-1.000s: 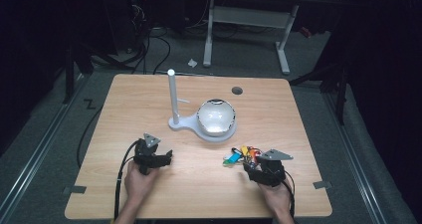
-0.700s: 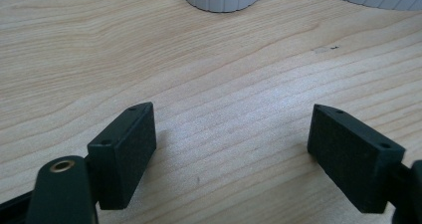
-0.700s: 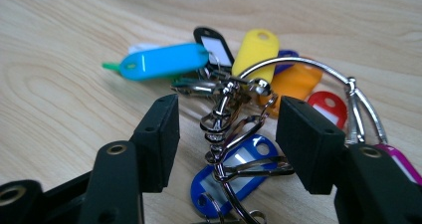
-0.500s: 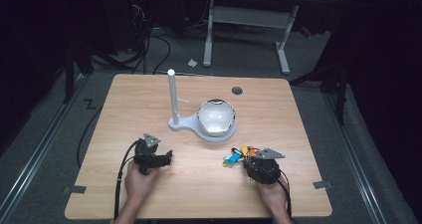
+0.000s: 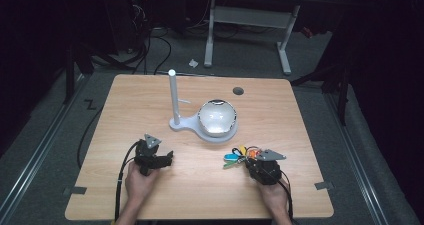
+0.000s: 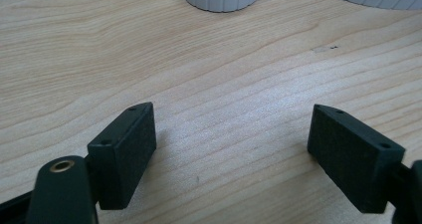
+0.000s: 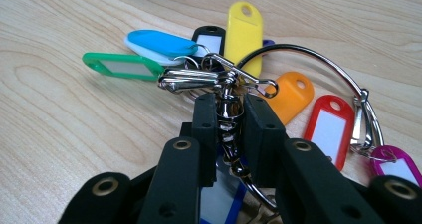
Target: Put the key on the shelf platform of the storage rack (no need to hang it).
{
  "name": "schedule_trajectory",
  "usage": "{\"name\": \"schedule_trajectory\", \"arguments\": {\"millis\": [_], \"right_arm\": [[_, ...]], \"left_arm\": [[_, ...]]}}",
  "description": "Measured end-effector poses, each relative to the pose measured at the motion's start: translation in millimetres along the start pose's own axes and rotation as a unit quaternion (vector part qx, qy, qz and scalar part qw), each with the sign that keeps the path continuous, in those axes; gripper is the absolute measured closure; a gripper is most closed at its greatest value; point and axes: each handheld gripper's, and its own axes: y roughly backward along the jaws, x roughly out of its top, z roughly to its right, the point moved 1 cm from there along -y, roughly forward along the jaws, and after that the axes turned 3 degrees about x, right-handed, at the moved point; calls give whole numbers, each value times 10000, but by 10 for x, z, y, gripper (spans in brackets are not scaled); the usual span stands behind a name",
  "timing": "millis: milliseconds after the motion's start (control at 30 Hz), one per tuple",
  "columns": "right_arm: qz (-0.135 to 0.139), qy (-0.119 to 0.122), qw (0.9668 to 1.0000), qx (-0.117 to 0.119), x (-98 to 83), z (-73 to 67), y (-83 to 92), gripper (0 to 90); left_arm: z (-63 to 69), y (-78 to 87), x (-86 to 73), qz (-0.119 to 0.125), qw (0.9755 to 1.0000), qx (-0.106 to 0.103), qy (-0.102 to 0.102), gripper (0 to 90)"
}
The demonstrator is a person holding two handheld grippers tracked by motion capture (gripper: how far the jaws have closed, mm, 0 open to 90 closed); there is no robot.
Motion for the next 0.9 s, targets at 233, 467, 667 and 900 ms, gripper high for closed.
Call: {"name": "schedule_trajectory", "arguments": {"millis": [233, 467, 667, 900], "right_arm": [[54, 76, 10000, 35, 3, 23, 62, 784], [324, 77, 9994, 13, 80, 91, 222, 791], [434, 67, 9990, 8, 192, 135, 334, 792], [707, 82, 9975, -42, 346, 220, 537, 793]], "left_arm": [[0, 0, 0, 0, 10000, 4, 4, 195], [-1, 0, 0, 0, 10000, -3, -7, 194], [-1, 1, -1, 5, 10000, 0, -8, 194], [-1, 1, -1, 3, 10000, 0, -6, 194]]}}
